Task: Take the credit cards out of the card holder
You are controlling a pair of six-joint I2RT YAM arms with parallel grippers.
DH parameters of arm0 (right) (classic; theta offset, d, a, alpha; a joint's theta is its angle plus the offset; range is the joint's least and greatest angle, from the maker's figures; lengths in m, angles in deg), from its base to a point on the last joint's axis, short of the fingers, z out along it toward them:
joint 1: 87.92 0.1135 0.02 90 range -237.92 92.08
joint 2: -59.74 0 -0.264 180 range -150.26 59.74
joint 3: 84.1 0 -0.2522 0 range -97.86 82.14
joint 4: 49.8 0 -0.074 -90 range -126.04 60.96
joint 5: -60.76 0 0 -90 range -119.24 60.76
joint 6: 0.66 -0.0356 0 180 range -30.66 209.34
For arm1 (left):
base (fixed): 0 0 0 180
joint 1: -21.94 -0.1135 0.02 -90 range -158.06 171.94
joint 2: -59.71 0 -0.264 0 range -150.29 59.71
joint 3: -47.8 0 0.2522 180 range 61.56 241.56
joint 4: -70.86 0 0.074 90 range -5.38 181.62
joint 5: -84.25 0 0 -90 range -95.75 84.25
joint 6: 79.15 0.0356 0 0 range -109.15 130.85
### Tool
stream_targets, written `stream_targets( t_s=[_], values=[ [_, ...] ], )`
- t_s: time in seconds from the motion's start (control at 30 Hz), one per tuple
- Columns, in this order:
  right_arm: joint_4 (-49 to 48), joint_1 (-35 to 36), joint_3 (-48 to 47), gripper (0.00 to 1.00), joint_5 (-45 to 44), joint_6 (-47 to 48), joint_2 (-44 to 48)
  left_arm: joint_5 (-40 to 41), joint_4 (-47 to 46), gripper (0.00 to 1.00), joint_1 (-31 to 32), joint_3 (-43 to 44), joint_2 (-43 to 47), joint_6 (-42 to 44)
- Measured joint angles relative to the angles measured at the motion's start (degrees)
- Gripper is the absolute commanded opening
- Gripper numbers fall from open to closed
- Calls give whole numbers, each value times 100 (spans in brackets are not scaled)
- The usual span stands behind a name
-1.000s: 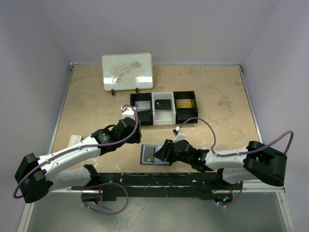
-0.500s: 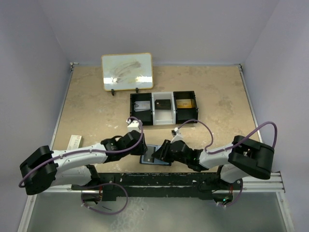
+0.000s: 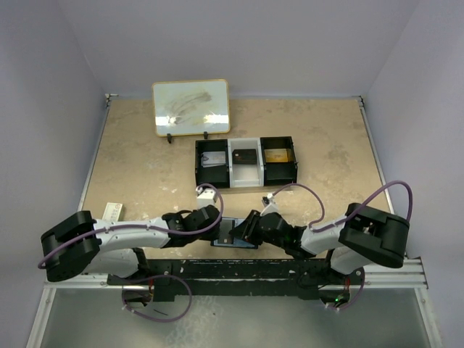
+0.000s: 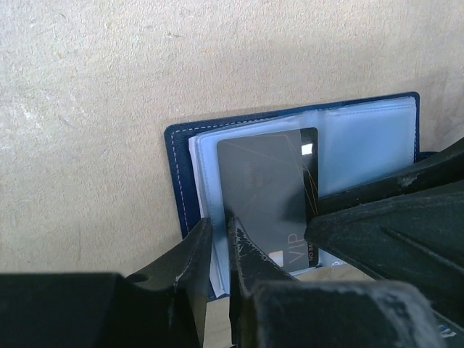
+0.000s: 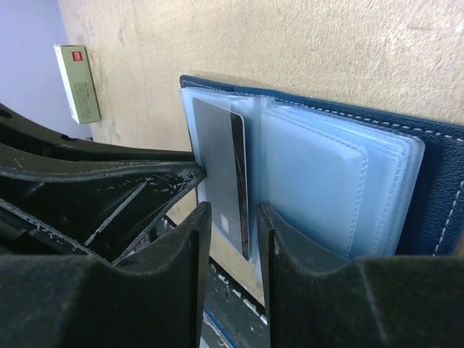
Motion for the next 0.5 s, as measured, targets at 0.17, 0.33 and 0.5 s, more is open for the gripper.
stream_targets(
  t_s=[0.17, 0.33, 0.5],
  values=[
    [-269, -79, 76, 29, 101, -24, -122, 352, 70, 8, 243, 20, -31, -98],
    [-417, -127, 162, 16, 122, 11, -149, 535, 133, 5, 341, 90, -114, -197],
    [-424, -184, 192, 1, 142, 96, -160, 669, 267, 3, 415, 199, -199, -214]
  ],
)
